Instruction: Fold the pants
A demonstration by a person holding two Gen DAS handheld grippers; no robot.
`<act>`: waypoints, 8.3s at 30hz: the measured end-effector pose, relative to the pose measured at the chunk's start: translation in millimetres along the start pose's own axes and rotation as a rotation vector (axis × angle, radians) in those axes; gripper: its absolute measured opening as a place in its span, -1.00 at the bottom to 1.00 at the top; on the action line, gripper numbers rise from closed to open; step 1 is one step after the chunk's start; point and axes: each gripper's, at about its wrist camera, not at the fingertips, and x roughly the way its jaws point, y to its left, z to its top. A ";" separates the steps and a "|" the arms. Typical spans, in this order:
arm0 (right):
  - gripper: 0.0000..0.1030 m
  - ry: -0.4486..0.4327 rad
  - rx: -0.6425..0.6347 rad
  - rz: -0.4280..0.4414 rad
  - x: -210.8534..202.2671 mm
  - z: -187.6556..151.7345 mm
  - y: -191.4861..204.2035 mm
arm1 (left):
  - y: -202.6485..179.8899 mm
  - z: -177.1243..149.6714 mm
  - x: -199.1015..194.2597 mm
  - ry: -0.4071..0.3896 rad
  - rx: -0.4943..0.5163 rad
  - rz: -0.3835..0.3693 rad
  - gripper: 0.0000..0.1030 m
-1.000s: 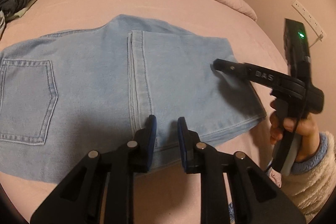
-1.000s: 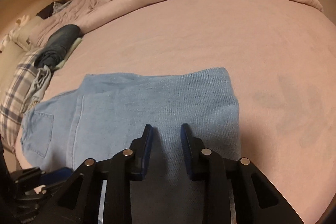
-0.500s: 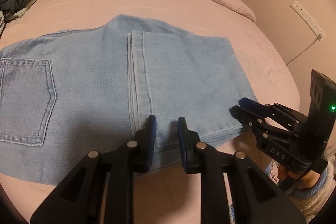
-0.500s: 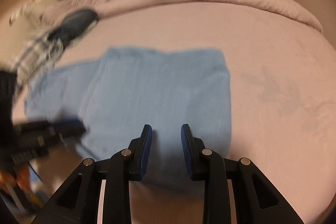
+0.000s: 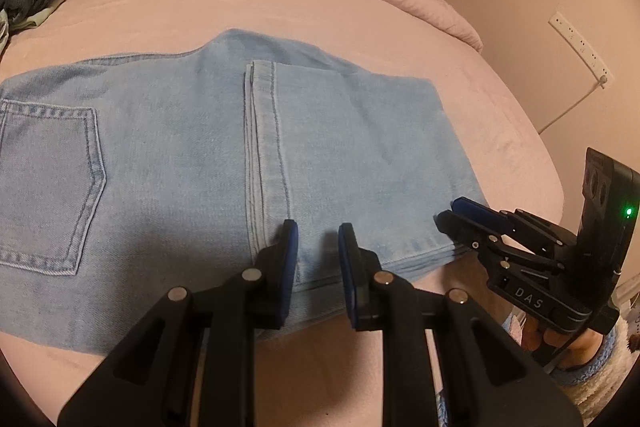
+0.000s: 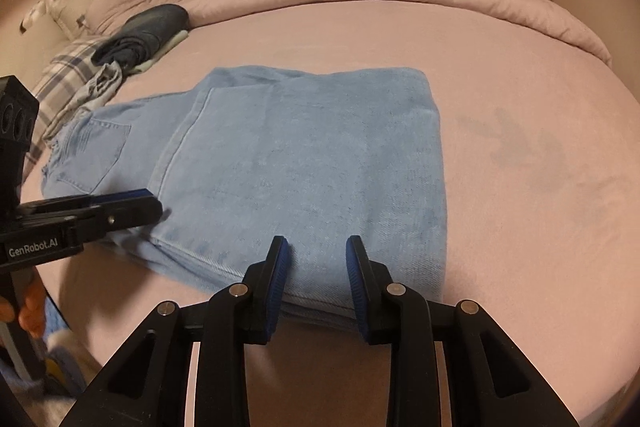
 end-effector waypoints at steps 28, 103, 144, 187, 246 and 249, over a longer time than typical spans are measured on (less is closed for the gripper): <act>-0.29 -0.021 0.061 0.005 0.8 -1.5 1.4 | -8.1 5.8 7.4 0.014 0.023 0.076 -0.60; -0.46 0.171 -0.147 0.225 94.5 98.2 167.5 | 144.4 -1.4 -157.2 -0.403 -0.439 0.234 -0.33; 0.09 0.083 0.502 0.639 31.3 18.5 14.4 | -25.2 48.3 -69.8 -0.225 0.070 0.209 -0.32; -0.44 -0.016 0.483 0.529 -18.4 42.5 -65.1 | 70.3 6.5 -70.5 -0.096 -0.189 0.166 0.44; -0.26 0.029 -0.022 0.079 -11.7 15.1 -10.5 | -11.6 7.8 9.5 0.071 0.272 0.189 -0.37; -0.26 0.038 -0.018 0.071 -5.4 12.2 -13.4 | -9.9 7.0 8.0 0.066 0.259 0.182 -0.36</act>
